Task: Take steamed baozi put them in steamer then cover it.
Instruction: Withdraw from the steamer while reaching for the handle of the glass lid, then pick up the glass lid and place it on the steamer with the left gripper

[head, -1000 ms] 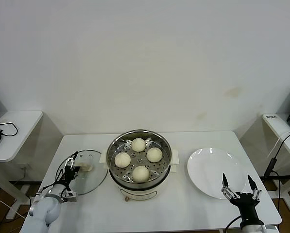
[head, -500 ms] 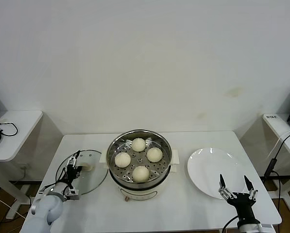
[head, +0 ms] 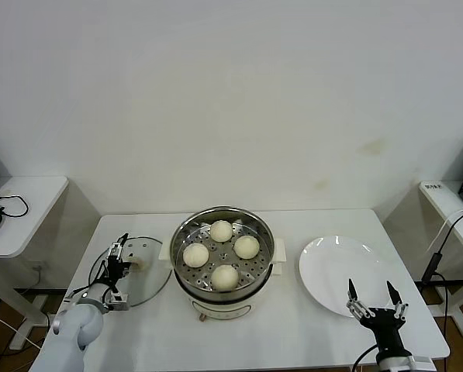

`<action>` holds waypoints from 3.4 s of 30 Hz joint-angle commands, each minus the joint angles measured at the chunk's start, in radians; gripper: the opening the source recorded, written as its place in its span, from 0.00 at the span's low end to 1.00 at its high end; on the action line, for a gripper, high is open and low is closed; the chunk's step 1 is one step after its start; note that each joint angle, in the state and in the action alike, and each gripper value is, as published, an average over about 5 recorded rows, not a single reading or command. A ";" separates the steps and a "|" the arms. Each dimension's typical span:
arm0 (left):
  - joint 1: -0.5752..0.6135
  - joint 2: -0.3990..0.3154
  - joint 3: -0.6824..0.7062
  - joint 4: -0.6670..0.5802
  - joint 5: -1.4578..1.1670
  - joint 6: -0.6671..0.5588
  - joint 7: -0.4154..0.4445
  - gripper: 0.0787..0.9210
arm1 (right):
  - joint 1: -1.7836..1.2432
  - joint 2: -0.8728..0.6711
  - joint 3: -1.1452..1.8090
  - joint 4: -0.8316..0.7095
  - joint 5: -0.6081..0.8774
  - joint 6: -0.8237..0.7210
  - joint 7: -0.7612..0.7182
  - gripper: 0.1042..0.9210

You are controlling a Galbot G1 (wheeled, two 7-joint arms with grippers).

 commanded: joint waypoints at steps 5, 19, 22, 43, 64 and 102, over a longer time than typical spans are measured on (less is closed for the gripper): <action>-0.061 -0.025 -0.003 0.164 0.009 -0.018 -0.058 0.88 | -0.004 0.002 0.000 -0.001 -0.004 0.003 -0.003 0.88; -0.032 -0.031 -0.024 0.151 0.008 -0.040 -0.080 0.61 | -0.012 0.002 -0.005 0.010 -0.008 0.007 -0.005 0.88; -0.022 -0.033 -0.030 0.144 0.010 -0.046 -0.082 0.51 | -0.014 0.001 -0.006 0.013 -0.008 0.007 -0.005 0.88; 0.190 -0.101 -0.214 -0.150 0.014 -0.010 -0.255 0.06 | -0.027 -0.008 -0.019 0.033 -0.011 0.016 -0.010 0.88; 0.582 -0.049 -0.407 -0.856 -0.050 0.167 0.022 0.06 | -0.003 -0.067 -0.050 0.000 -0.018 0.022 -0.018 0.88; 0.094 -0.412 0.302 -0.682 0.449 0.478 0.361 0.06 | 0.033 -0.019 -0.174 -0.074 -0.241 0.052 0.031 0.88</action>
